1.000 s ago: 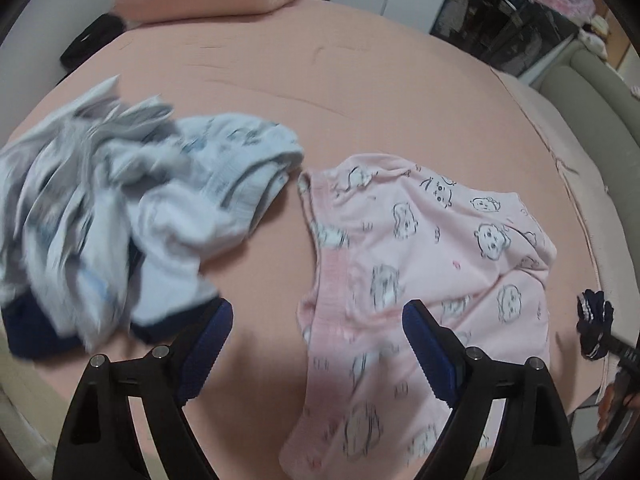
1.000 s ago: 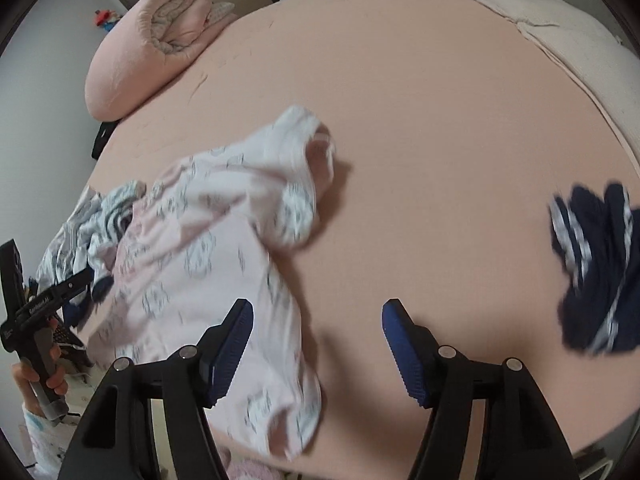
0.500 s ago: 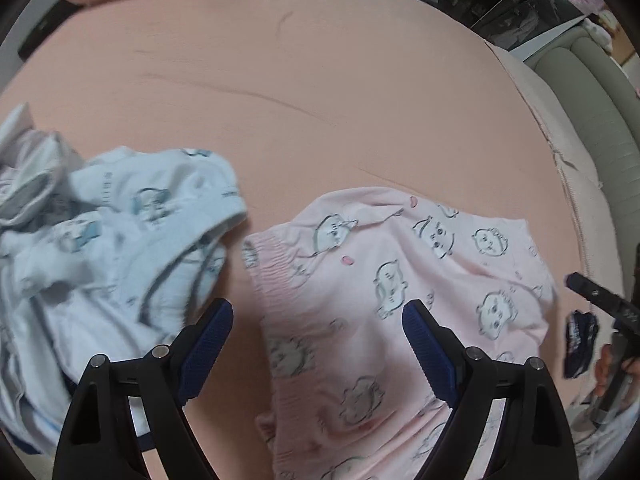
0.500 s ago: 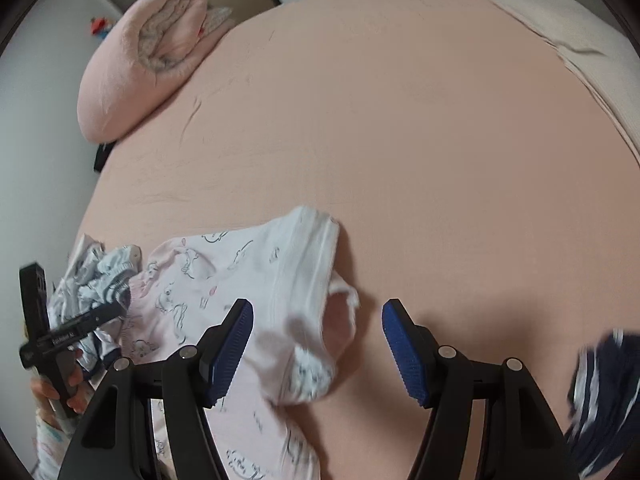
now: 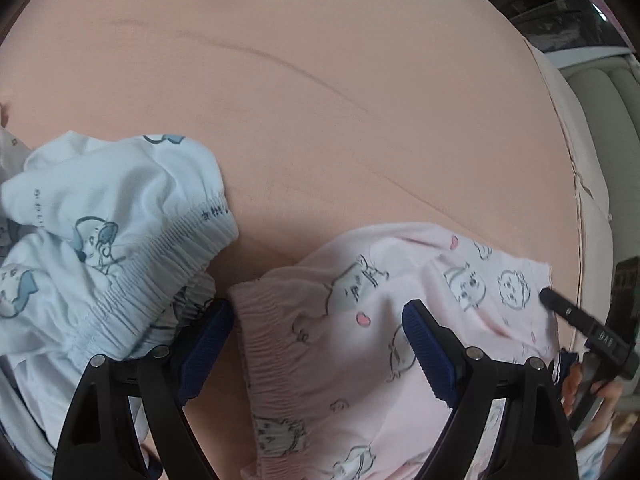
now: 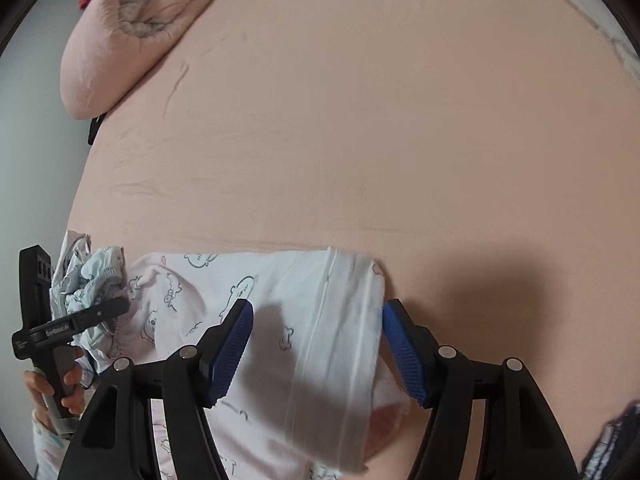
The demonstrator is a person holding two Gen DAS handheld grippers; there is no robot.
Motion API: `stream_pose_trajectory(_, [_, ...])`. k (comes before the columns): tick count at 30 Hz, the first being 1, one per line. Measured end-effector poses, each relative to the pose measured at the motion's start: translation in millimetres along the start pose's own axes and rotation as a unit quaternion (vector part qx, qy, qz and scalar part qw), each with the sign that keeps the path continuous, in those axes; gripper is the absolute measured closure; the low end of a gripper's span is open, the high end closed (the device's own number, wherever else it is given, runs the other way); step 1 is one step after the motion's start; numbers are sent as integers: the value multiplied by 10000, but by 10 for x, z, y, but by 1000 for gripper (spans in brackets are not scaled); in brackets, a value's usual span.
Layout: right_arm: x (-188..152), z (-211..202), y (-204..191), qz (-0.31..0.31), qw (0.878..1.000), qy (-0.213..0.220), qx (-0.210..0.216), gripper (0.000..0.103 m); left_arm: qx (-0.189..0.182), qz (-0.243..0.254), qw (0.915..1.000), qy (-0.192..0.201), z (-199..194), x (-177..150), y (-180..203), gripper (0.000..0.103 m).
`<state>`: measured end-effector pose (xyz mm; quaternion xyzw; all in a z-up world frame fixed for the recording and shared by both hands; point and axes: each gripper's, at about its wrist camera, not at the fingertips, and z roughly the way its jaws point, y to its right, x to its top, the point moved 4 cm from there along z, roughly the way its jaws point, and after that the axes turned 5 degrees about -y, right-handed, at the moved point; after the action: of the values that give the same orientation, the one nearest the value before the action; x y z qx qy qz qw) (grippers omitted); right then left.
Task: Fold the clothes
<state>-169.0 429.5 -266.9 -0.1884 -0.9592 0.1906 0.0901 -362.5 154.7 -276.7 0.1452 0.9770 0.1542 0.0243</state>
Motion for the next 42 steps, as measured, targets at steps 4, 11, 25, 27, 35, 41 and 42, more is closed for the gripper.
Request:
stream_pose_trajectory(4, [-23, 95, -9, 17, 10000, 55, 77, 40, 39, -15, 10000, 89, 22, -3, 37, 17])
stream_pose_trajectory(11, [-128, 220, -135, -285, 9994, 178, -69, 62, 310, 184, 9986, 394, 31, -120, 114, 25])
stream_pose_trajectory(25, [-406, 66, -499, -1420, 9808, 708, -1136, 92, 1404, 1068, 9777, 1143, -81, -346, 432, 79])
stream_pose_trajectory(27, [-421, 4, -569, -1568, 9755, 808, -1312, 94, 1725, 1196, 9702, 1213, -95, -323, 458, 79])
stream_pose_trajectory(35, [-234, -209, -734, -1814, 9538, 1302, -2008, 95, 1431, 958, 9738, 1482, -388, -159, 518, 79])
stream_pose_trajectory(41, [56, -419, -918, -1927, 9326, 1819, -2449, 95, 1641, 1080, 9620, 1899, -606, -101, 682, 79])
stream_pose_trajectory(42, [95, -435, -974, -1976, 9284, 1883, -2522, 95, 1667, 1057, 9604, 1967, -636, -101, 693, 79])
